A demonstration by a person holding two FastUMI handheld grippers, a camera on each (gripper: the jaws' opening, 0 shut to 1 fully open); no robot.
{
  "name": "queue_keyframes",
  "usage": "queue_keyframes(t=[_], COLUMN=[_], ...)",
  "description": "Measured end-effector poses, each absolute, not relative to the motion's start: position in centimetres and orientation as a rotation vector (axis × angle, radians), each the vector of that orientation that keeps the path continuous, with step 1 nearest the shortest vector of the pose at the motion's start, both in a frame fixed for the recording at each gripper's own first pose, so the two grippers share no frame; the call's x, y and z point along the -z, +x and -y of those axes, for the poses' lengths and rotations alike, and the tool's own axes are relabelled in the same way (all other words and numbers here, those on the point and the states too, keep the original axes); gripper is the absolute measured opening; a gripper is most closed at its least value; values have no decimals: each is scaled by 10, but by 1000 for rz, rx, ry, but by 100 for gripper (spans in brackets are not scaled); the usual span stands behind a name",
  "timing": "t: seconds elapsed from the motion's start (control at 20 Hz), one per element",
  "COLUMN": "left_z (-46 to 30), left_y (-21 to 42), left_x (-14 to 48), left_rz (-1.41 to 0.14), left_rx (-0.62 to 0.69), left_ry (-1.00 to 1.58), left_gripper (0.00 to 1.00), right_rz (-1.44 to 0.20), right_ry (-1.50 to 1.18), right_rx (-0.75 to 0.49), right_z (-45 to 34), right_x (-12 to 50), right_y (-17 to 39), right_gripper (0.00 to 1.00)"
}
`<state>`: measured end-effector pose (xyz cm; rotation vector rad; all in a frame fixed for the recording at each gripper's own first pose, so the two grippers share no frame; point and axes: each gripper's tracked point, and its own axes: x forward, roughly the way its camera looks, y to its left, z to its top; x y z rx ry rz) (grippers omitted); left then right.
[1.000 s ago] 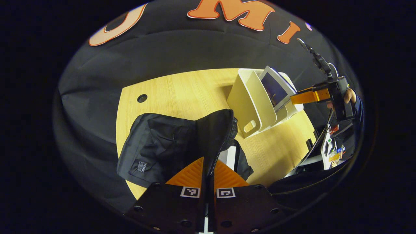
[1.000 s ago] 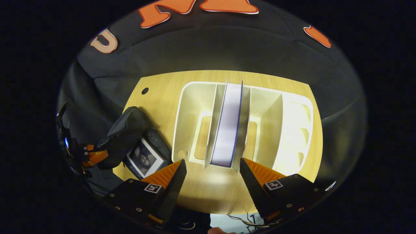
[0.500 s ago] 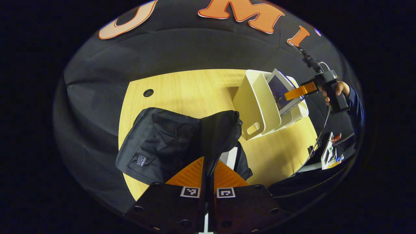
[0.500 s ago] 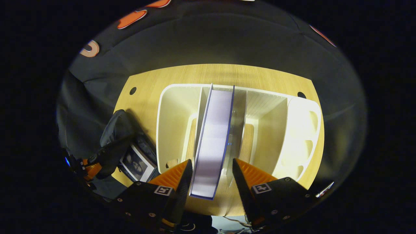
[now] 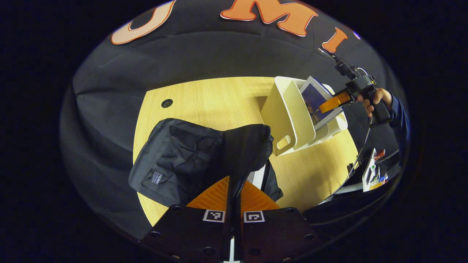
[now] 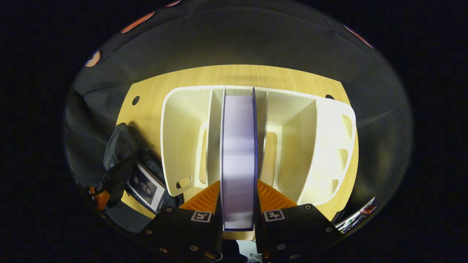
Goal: Open the schoolbag, grab two books from the bookshelf and put them into the schoolbag.
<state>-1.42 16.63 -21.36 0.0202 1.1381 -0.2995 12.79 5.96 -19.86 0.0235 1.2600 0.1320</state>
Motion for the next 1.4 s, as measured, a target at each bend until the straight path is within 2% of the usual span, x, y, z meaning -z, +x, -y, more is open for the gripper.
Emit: queue_keyframes(t=[0.6, 1.4], left_z=[-178, -187], left_y=[-15, -19], left_x=[209, 207], left_rz=[-1110, -1077], left_rx=[489, 610], left_ry=[108, 173], left_gripper=[4, 4], right_rz=[-1205, -1116], right_ry=[146, 435], right_rx=[20, 89], right_z=[-63, -82], right_x=[173, 156], right_y=[56, -50], right_gripper=[34, 33])
